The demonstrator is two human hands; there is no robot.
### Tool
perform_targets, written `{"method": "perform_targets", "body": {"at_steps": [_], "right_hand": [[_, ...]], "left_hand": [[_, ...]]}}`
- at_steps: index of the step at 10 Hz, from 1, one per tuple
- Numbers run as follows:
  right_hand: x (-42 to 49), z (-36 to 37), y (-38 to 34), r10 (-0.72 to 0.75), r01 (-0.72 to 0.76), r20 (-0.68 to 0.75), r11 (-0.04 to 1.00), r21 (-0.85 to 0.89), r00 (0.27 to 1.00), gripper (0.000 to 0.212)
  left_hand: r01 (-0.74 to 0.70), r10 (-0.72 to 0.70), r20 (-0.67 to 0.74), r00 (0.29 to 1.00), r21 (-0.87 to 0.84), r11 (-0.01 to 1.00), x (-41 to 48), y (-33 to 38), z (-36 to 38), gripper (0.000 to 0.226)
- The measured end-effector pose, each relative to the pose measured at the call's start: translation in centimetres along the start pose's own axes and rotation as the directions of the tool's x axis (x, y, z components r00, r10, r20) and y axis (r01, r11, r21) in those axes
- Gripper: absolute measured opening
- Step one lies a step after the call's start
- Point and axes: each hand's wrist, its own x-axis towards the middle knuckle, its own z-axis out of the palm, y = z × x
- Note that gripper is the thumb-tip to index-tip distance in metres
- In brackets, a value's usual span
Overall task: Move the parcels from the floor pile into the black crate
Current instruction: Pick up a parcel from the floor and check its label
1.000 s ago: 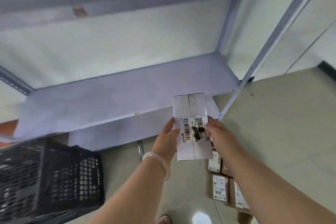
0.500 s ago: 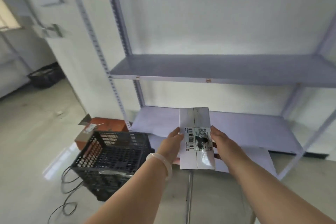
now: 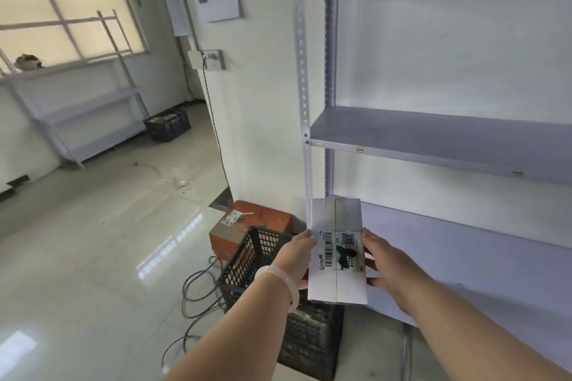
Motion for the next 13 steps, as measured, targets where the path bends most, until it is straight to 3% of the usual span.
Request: {"method": "perform_targets", "body": {"at_steps": [2, 4, 5, 6, 7, 8, 10, 11, 12, 13], "right_hand": [[6.3, 11.1, -1.6, 0.044, -0.046, 0.027, 0.996, 0.082, 0.999, 0.019], [13.0, 15.1, 0.6, 0.132, -0.134, 0.032, 0.986, 0.102, 0.991, 0.05], [17.3, 15.9, 1.4, 0.178, -0.186, 0.068, 0.974, 0.13, 0.982, 0.047], [21.5, 17.1, 2.6, 0.235, -0.244, 0.094, 0.963, 0.112, 0.968, 0.045], [25.1, 18.4, 4.3, 0.273, -0.278, 0.076, 0.958, 0.071, 0.959, 0.047], [28.6, 20.1, 6.6, 0.328, -0.331, 0.059, 0.942, 0.05, 0.943, 0.047], [37.1, 25.0, 12.2, 0.413, -0.414, 0.02, 0.91, 0.01, 0.91, 0.057], [42.1, 27.5, 15.9, 0.485, -0.484, -0.017, 0.874, 0.044, 0.875, 0.055], [45.9, 29.7, 20.2, 0.549, -0.542, -0.1, 0.836, 0.087, 0.83, 0.051], [48.9, 31.6, 24.1, 0.638, -0.619, -0.141, 0.77, 0.154, 0.757, 0.048]], "left_hand": [[0.047, -0.047, 0.003, 0.999, 0.033, 0.998, 6.0, 2.5, -11.5, 0.044], [0.101, -0.1, -0.015, 0.995, 0.124, 0.987, 12.8, 1.8, -15.6, 0.049], [0.144, -0.144, -0.001, 0.99, 0.078, 0.987, 16.6, 1.1, -16.7, 0.048], [0.162, -0.157, -0.043, 0.987, 0.143, 0.976, 20.2, 0.4, -17.4, 0.044], [0.19, -0.18, -0.074, 0.981, 0.177, 0.966, 23.9, -0.7, -17.9, 0.028], [0.209, -0.165, -0.178, 0.97, 0.267, 0.941, 27.1, -1.9, -19.1, 0.045], [0.285, -0.227, -0.213, 0.95, 0.3, 0.91, 35.9, -5.5, -23.1, 0.06], [0.355, -0.291, -0.238, 0.927, 0.302, 0.885, 41.8, -8.5, -25.2, 0.06], [0.355, -0.324, -0.165, 0.931, 0.608, 0.71, 47.1, -13.0, -27.2, 0.043], [0.461, -0.399, -0.231, 0.887, 0.476, 0.749, 50.0, -16.9, -27.9, 0.056]]}}
